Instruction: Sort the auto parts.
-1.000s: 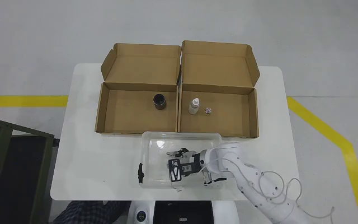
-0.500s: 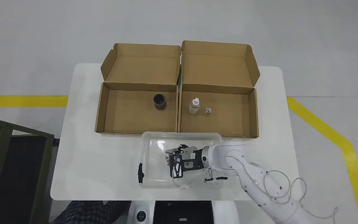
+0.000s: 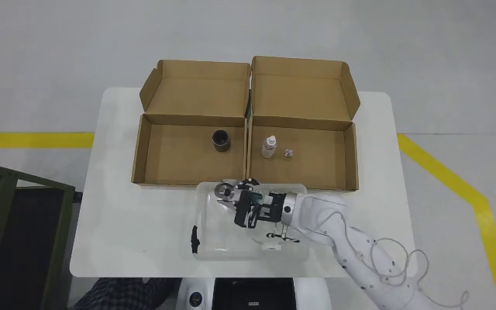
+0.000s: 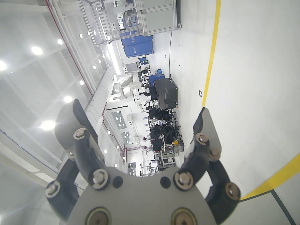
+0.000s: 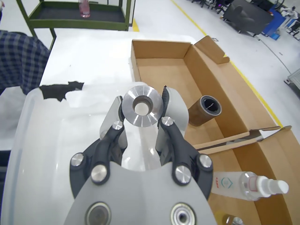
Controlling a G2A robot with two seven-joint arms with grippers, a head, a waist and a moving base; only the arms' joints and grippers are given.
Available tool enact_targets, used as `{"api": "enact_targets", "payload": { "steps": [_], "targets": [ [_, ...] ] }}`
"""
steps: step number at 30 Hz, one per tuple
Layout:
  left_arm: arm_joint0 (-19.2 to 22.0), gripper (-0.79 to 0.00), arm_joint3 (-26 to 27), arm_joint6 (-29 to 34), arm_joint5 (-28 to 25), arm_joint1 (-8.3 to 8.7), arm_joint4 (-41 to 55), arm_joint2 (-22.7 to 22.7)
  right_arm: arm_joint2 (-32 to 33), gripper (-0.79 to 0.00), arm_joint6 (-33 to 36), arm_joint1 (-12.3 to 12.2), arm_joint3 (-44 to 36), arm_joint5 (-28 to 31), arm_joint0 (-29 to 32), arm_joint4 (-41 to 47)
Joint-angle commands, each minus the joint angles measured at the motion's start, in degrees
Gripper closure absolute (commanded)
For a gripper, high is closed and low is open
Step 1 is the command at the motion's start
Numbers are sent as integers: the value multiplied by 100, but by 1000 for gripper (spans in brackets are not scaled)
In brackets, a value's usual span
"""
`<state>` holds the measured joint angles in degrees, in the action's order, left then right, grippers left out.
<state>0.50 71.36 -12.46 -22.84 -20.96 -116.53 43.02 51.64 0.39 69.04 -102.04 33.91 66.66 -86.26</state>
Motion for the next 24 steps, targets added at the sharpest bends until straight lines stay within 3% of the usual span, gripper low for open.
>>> {"api": "enact_targets", "payload": {
  "steps": [1, 10, 17, 24],
  "targets": [
    [0, -785, 0, 0, 0, 0, 0, 0, 13, 0, -253, 28, 70, -274, -8, 128],
    [0, -785, 0, 0, 0, 0, 0, 0, 170, 0, -1277, 124, 107, -1164, 52, 570],
    [0, -785, 0, 0, 0, 0, 0, 0, 453, 0, -1701, 108, 8, -1261, 210, 712],
    [0, -785, 0, 0, 0, 0, 0, 0, 562, 0, -1710, 107, -5, -1191, 227, 682]
  ]
}}
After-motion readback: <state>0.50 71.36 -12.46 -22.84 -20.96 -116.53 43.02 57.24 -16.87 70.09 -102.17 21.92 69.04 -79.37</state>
